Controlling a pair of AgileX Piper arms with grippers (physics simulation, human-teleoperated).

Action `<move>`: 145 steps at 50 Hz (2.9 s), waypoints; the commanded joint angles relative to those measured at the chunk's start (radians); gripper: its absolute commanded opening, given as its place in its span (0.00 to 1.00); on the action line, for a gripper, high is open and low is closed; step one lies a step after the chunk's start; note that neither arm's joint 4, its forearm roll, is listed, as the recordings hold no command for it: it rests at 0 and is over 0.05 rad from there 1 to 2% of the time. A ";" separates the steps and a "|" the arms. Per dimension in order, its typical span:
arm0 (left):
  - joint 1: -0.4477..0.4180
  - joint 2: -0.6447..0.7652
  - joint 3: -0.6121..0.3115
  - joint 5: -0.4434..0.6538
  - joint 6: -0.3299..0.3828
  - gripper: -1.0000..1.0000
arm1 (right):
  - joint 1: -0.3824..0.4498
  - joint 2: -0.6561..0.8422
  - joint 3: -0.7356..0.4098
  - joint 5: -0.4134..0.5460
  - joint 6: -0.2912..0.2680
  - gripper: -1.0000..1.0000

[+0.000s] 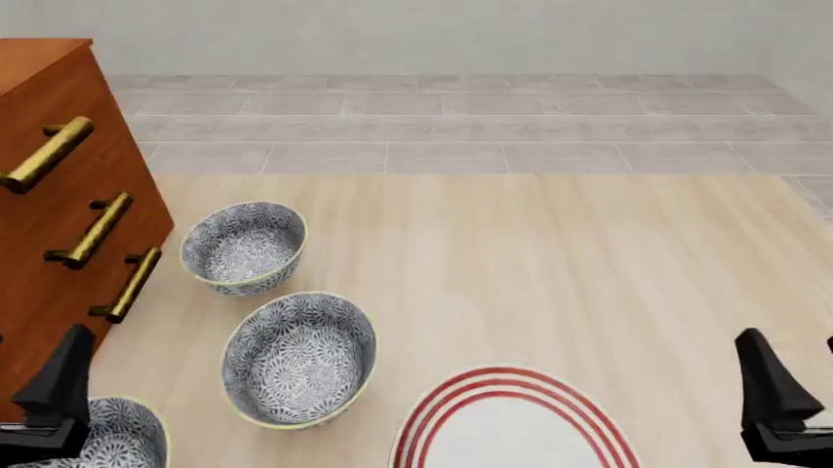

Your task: Put the bowl at the front on the plate.

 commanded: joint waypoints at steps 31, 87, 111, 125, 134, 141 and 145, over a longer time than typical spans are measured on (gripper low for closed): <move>-0.152 0.054 -0.282 0.377 0.079 1.00 | 0.003 0.001 -0.002 0.006 0.005 1.00; -0.147 0.172 -0.144 0.595 -0.070 1.00 | 0.010 -0.001 -0.002 -0.003 0.004 1.00; -0.195 0.194 -0.123 0.591 -0.161 1.00 | 0.011 -0.001 -0.002 -0.004 0.006 1.00; -0.229 0.232 -0.089 0.541 -0.209 1.00 | 0.010 -0.002 -0.002 -0.007 0.011 1.00; -0.241 0.282 -0.048 0.476 -0.217 1.00 | 0.006 -0.002 -0.002 -0.010 0.015 1.00; -0.246 0.324 -0.036 0.447 -0.223 1.00 | 0.004 -0.002 -0.002 -0.011 0.019 1.00; -0.251 0.346 -0.024 0.430 -0.232 1.00 | 0.005 -0.002 -0.001 -0.011 0.022 1.00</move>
